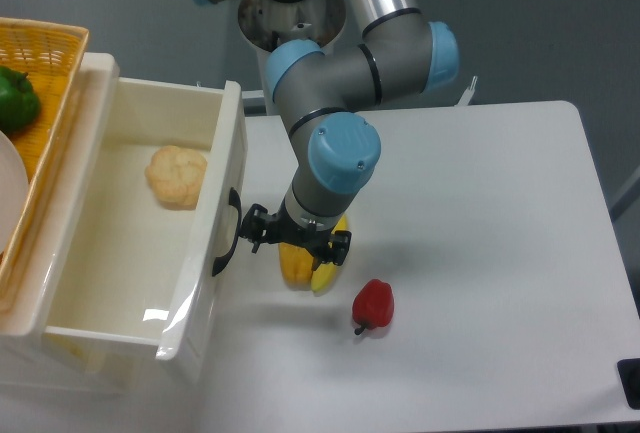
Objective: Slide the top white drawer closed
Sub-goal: 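Push the drawer front with the gripper toward the cabinet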
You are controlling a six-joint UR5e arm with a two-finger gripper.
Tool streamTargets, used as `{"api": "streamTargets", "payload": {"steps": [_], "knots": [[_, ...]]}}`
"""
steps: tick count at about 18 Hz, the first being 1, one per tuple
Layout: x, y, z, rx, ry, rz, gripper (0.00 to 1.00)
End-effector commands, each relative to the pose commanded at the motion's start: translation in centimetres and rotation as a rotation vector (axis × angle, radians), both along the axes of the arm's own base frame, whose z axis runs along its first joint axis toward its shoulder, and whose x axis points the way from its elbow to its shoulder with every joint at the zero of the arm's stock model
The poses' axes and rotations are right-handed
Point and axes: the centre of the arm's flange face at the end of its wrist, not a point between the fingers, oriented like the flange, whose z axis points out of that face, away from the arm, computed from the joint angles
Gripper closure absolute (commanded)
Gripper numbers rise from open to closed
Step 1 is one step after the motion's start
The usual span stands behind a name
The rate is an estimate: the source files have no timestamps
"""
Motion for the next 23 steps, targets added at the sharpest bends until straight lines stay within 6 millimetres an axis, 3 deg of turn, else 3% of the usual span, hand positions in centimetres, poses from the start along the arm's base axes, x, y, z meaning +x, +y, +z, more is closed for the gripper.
{"api": "streamTargets", "payload": {"steps": [13, 16, 20, 23], "knots": [[2.1, 1.0, 0.6, 0.004, 0.006, -0.028, 0.0], [1.1, 0.5, 0.7, 0.003, 0.01, -0.014, 0.0], [-1.7, -0.8, 1.3, 0.014, 0.021, 0.026, 0.0], [-2.2, -0.8, 0.8, 0.008, 0.019, 0.03, 0.0]]}}
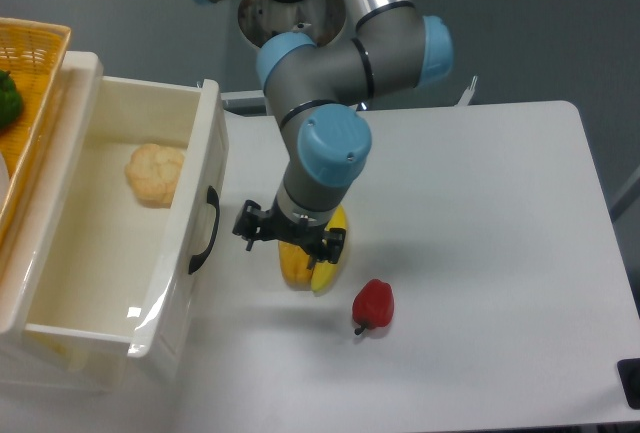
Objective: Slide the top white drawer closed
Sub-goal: 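Push the drawer front with the gripper toward the cabinet, then keep pushing the drawer front until it sits flush with the cabinet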
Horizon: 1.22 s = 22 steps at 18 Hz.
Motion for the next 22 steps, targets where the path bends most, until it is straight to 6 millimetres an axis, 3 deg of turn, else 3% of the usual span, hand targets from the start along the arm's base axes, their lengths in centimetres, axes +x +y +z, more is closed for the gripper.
{"api": "streamTargets", "payload": {"steps": [8, 22], "knots": [[0.9, 1.7, -3.6, -0.024, -0.027, -0.025, 0.0], [3.6, 3.1, -3.7, -0.027, -0.033, -0.066, 0.0]]}}
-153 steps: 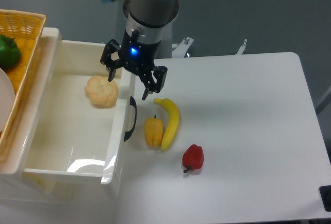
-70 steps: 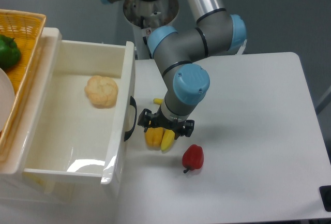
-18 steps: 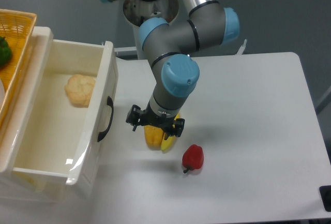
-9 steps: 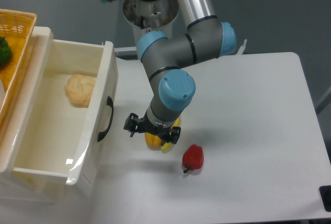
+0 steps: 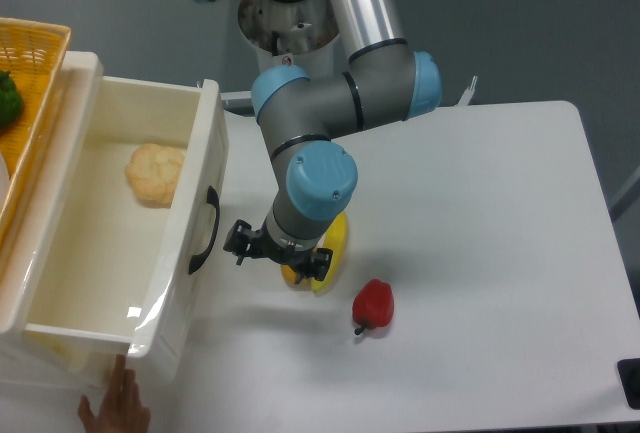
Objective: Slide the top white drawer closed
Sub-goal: 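Keep pushing the drawer front until it sits flush with the cabinet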
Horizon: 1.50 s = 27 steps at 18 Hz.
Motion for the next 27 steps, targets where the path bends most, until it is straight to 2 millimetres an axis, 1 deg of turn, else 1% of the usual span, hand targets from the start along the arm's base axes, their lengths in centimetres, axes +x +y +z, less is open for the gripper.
{"api": "streamTargets", "payload": {"steps": [5, 6, 16, 18, 22, 25, 27], "knots": [[0.2, 0.0, 0.4, 0.007, 0.002, -0.003, 0.0], [0.6, 0.2, 0.5, 0.008, 0.003, -0.01, 0.0], [1.6, 0.4, 1.9, 0.04, -0.007, -0.016, 0.0], [2.3, 0.8, 2.1, 0.041, -0.008, -0.026, 0.0], [2.7, 0.9, 2.1, 0.04, -0.009, -0.031, 0.0], [3.4, 1.2, 2.2, 0.04, -0.005, -0.044, 0.0], [4.7, 1.8, 2.1, 0.034, -0.001, -0.067, 0.0]]}}
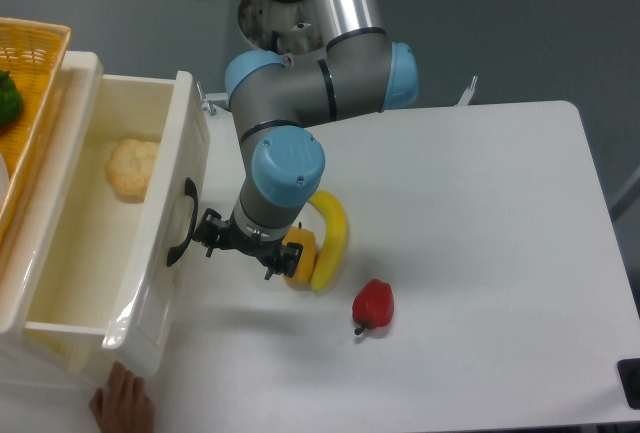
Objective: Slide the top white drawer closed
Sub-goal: 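Keep pushing the drawer front until it sits flush with the cabinet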
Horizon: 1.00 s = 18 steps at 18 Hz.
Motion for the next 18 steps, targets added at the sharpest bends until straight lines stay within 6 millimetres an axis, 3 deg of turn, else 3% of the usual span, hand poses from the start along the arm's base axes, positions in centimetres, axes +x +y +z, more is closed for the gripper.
{"api": "streamTargets", "payload": {"steps": [18], "knots": [[6.1, 2.4, 0.2, -0.012, -0.006, -0.038, 0.0]]}}
